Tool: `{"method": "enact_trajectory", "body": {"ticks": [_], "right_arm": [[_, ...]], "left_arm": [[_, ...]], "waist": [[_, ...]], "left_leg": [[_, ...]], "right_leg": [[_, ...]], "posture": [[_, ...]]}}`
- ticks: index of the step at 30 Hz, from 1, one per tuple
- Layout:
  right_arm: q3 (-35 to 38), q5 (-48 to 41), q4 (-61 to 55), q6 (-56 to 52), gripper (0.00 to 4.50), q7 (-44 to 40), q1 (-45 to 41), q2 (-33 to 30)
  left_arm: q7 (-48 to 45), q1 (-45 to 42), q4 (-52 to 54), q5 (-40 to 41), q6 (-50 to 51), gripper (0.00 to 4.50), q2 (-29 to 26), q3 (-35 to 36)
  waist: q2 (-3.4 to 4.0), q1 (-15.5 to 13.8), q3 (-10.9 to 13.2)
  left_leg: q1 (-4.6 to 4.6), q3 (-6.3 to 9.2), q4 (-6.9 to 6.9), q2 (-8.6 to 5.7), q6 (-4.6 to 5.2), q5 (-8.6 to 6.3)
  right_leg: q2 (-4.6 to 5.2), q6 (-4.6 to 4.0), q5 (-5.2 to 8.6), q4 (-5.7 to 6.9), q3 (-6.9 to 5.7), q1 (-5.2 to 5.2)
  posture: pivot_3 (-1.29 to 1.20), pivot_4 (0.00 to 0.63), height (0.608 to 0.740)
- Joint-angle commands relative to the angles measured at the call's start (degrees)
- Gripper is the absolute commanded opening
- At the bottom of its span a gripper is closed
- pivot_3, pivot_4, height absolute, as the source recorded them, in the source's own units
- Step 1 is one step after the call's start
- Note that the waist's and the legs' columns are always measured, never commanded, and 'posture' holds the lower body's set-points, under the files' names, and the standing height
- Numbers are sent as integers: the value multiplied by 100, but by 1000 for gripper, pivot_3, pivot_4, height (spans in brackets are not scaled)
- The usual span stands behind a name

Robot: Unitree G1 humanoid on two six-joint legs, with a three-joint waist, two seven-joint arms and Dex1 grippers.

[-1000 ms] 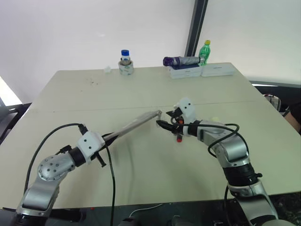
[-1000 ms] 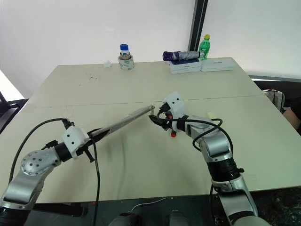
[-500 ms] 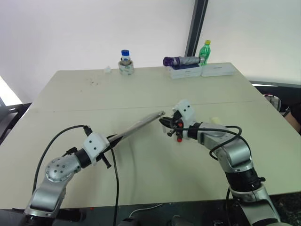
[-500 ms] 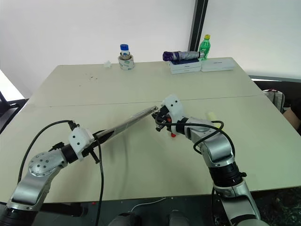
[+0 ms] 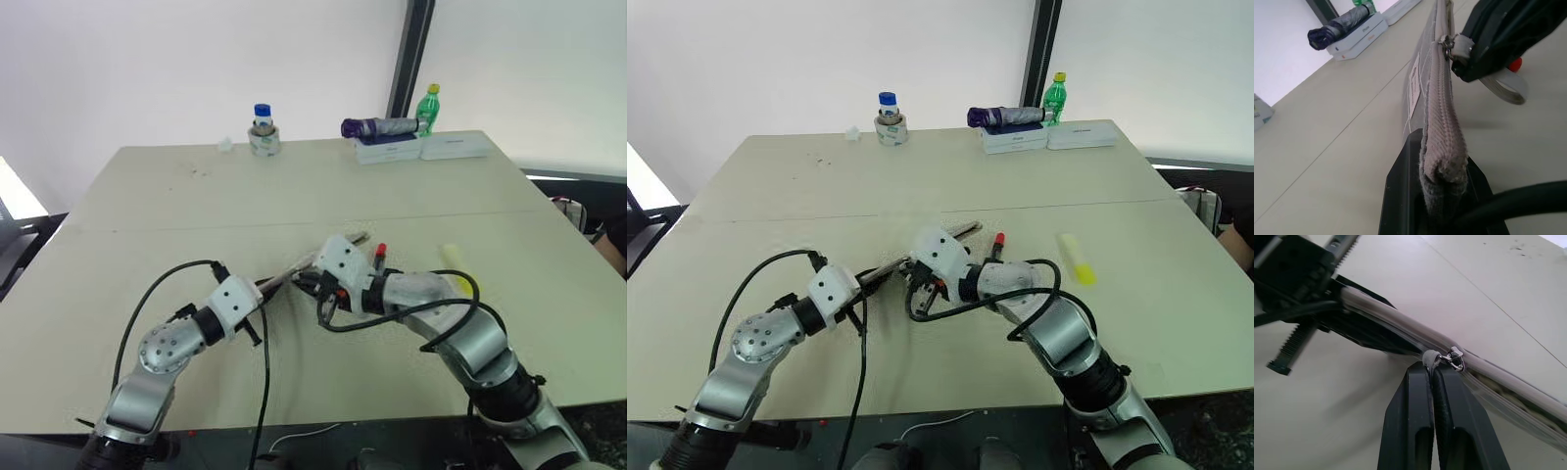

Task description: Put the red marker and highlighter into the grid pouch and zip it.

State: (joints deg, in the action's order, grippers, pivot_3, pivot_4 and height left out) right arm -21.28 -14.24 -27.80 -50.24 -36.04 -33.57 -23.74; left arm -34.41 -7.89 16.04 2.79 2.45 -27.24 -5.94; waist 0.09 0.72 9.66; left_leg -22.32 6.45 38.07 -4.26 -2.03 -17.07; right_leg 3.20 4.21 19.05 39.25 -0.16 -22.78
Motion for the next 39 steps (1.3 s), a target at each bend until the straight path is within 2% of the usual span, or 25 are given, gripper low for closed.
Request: {"method": "enact_trajectory", "body": {"ticks": [1,10,13,16,18,22,25,32,39], "right_arm": [[-108,-207,-503,-33,19,-195,-89,0],[-5,-175,-435,57,19,-249,-81,-61],[552,-467,-538,-141,910,-426,32,-356],[1246,-767,-594,-526,2246,-350,245,-600],[1636,-955,-532,-757,2246,-277,390,-671],[2191,-928,-162,-1325,2246,397,529,-470],[2184,-481,205,-1517,2246,1215,755,-210],[1787,355,850,-1125,2246,2347,763,276],[1914,404,1016,-1237,2246,2584,689,613]], "left_arm": [[109,-161,45,-100,36,0,90,-64],[190,-355,-28,-176,92,0,295,-129],[161,-269,-17,-79,104,0,172,91],[198,-228,-101,-24,57,0,15,378],[237,-241,-211,-44,-29,0,-65,520],[327,-299,-422,-104,-271,0,-124,676],[372,-329,-675,-318,-688,0,-186,630],[473,-387,-1017,-597,-1204,0,-165,501],[512,-314,-961,-602,-1225,0,-102,478]], "waist": [[0,1,0],[-1,5,0],[-1,0,0],[-3,-15,0],[-4,-16,0],[-3,-1,0],[-5,-10,-1],[-4,0,0],[-4,4,0]], "left_leg": [[0,0,0,0,0,0],[0,0,1,0,0,0],[0,0,2,0,0,0],[0,1,3,0,0,0],[0,1,3,0,0,0],[0,1,3,0,1,0],[0,1,3,0,0,0],[0,-2,2,0,0,1],[0,-2,2,0,-1,1]], "right_leg": [[0,0,0,0,0,0],[0,0,0,0,0,-1],[0,0,0,0,0,0],[0,0,0,-2,-1,3],[0,0,0,-2,-1,4],[0,0,0,-1,-1,3],[0,0,0,-1,-1,3],[0,0,-1,0,0,0],[0,0,0,1,0,0]], "posture": [[0,150,740],[0,150,740],[0,150,740],[0,150,740],[0,150,740],[0,150,740],[0,150,740],[0,150,740],[0,150,740]]}}
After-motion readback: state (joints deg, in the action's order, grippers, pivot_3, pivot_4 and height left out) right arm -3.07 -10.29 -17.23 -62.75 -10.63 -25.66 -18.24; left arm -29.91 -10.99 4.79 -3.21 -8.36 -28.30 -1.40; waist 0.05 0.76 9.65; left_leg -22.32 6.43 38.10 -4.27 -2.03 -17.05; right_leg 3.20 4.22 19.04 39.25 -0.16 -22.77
